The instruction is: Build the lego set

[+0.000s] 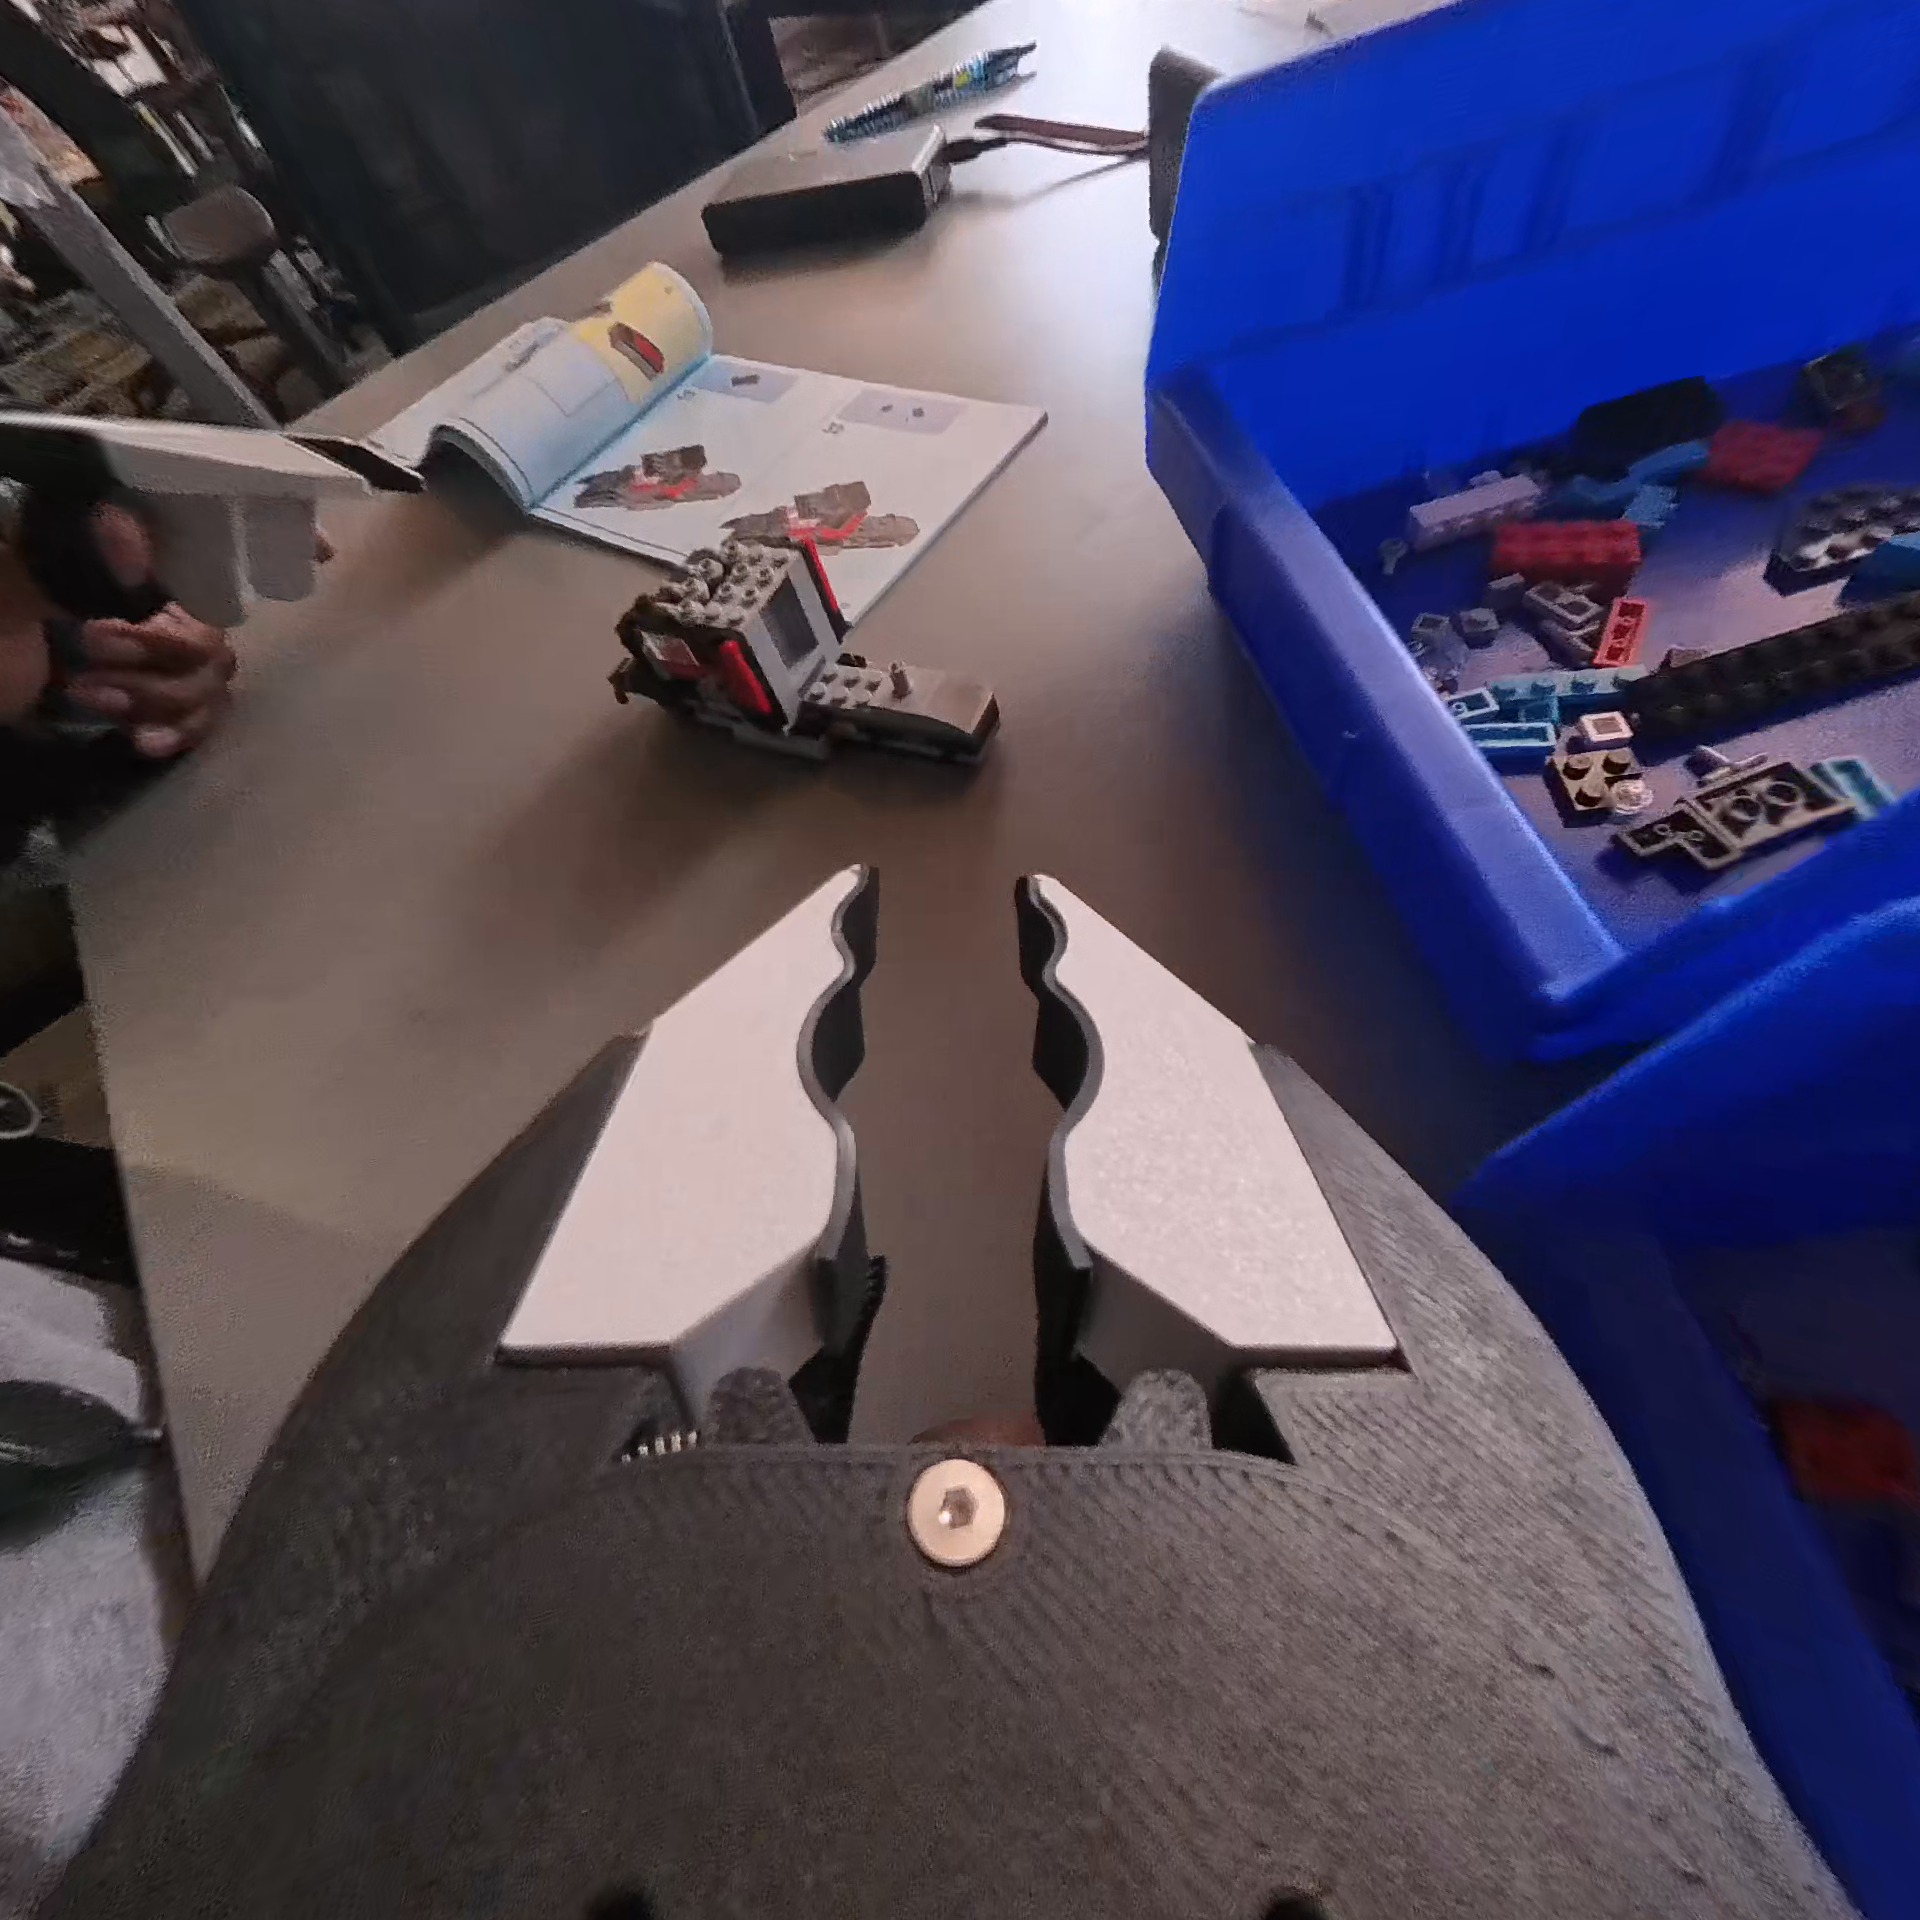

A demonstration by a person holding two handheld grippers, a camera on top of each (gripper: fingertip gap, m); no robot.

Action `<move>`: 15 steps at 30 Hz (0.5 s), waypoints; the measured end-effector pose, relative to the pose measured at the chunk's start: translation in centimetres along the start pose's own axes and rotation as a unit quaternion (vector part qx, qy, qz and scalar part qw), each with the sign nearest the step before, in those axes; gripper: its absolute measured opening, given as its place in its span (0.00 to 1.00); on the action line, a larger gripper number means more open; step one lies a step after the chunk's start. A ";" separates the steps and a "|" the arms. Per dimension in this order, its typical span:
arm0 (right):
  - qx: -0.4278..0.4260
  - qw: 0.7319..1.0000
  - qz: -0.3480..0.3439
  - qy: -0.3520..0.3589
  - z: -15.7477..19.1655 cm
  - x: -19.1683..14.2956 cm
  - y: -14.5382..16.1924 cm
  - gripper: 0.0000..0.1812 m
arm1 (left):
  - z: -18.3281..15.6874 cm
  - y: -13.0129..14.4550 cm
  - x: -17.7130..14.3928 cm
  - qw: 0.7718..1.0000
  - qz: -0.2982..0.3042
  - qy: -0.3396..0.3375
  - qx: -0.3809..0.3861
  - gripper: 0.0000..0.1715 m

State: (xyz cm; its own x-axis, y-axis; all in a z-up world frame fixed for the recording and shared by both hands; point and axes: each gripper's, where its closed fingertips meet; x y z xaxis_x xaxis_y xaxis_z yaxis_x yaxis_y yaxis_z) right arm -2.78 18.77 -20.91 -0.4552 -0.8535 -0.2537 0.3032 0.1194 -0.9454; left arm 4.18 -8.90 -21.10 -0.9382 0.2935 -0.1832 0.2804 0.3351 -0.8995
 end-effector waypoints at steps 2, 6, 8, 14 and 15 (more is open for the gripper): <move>-0.007 1.000 0.015 0.007 -0.2 0.7 0.8 0.15 | 0.1 -0.2 -0.1 1.000 -0.007 0.004 -0.013 0.30; -0.023 0.999 0.036 0.031 -0.6 1.5 1.4 0.15 | 0.3 -0.2 -0.1 0.999 -0.005 0.009 -0.033 0.30; -0.027 0.997 0.054 0.038 -0.8 1.7 2.0 0.15 | 0.3 -0.1 0.0 0.999 -0.002 0.012 -0.042 0.30; -0.015 0.994 0.086 0.060 -1.6 2.1 2.8 0.15 | 0.6 -0.1 0.0 0.997 0.001 0.020 -0.070 0.30; -0.013 0.994 0.089 0.064 -1.7 2.1 2.8 0.15 | 0.6 -0.1 0.0 0.997 0.001 0.021 -0.072 0.30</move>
State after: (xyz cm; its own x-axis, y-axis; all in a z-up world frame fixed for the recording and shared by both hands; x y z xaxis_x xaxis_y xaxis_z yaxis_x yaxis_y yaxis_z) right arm -4.33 18.14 -24.50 -0.4990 -0.7468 -0.4397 0.3674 0.2772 -0.8878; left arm 4.01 -9.48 -21.22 -0.9296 0.3294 -0.1651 0.3105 0.4593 -0.8322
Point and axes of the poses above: each gripper's, where its closed fingertips meet, x out along the fingers, y out of its underside, z = x × y across the jaws, and after that the axes turned 12 degrees about -z, right-handed
